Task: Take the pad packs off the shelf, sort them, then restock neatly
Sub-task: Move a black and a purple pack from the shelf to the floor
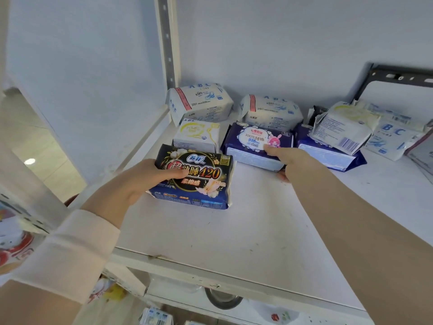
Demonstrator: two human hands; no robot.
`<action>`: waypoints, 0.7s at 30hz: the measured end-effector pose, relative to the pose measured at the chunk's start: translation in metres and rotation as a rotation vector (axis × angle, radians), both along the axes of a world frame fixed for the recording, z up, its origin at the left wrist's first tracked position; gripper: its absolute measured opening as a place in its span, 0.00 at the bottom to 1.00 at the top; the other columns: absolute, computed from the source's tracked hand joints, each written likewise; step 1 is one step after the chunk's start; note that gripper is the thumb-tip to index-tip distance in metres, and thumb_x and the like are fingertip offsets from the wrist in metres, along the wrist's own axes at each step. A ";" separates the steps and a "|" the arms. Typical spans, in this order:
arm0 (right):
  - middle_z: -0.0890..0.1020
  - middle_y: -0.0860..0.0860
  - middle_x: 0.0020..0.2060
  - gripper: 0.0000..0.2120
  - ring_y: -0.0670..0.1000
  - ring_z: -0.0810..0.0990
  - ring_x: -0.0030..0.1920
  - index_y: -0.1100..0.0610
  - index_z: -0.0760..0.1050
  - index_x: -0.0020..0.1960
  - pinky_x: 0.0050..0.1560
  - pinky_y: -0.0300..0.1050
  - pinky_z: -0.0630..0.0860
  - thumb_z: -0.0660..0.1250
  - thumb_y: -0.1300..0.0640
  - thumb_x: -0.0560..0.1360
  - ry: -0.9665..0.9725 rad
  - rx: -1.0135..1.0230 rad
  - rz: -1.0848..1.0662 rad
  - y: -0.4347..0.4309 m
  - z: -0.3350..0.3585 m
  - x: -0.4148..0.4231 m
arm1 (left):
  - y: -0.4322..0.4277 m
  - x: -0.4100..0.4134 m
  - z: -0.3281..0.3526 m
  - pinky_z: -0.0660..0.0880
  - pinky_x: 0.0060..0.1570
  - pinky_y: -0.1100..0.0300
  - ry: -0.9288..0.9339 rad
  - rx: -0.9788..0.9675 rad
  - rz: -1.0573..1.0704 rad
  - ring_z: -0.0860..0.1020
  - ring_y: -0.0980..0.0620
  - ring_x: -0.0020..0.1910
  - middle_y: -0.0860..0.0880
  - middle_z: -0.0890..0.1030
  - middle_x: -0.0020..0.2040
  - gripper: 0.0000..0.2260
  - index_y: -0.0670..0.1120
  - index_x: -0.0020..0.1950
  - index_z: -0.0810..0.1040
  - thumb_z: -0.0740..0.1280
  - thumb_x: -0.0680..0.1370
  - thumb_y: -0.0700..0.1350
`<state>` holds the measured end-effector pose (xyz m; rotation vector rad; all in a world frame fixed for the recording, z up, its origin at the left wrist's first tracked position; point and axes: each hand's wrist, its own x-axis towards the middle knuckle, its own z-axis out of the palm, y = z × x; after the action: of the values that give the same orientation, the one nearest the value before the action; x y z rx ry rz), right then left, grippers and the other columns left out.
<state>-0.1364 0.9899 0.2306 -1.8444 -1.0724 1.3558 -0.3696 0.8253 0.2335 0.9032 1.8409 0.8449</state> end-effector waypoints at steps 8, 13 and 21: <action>0.76 0.54 0.55 0.37 0.53 0.75 0.54 0.58 0.68 0.65 0.44 0.45 0.75 0.79 0.50 0.61 0.067 -0.004 0.042 -0.012 0.000 0.014 | -0.022 0.008 -0.001 0.73 0.58 0.55 -0.120 0.210 -0.094 0.82 0.51 0.51 0.49 0.84 0.50 0.26 0.49 0.57 0.77 0.77 0.62 0.54; 0.77 0.49 0.40 0.25 0.45 0.74 0.38 0.54 0.72 0.57 0.32 0.39 0.71 0.77 0.51 0.64 0.183 -0.051 0.083 -0.035 0.004 0.032 | -0.032 0.016 -0.006 0.73 0.59 0.56 -0.205 0.237 -0.087 0.82 0.52 0.49 0.49 0.84 0.49 0.19 0.48 0.55 0.77 0.72 0.65 0.50; 0.80 0.52 0.55 0.26 0.51 0.77 0.54 0.58 0.73 0.59 0.59 0.50 0.75 0.73 0.46 0.68 0.166 0.156 0.078 -0.072 -0.001 0.062 | -0.061 0.043 -0.001 0.77 0.50 0.61 -0.254 0.324 -0.090 0.83 0.54 0.46 0.50 0.84 0.47 0.16 0.47 0.56 0.75 0.66 0.69 0.47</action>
<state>-0.0741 0.9183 0.2296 -1.5635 -1.1390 1.4013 -0.3266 0.7641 0.2326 1.0179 1.4579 1.1658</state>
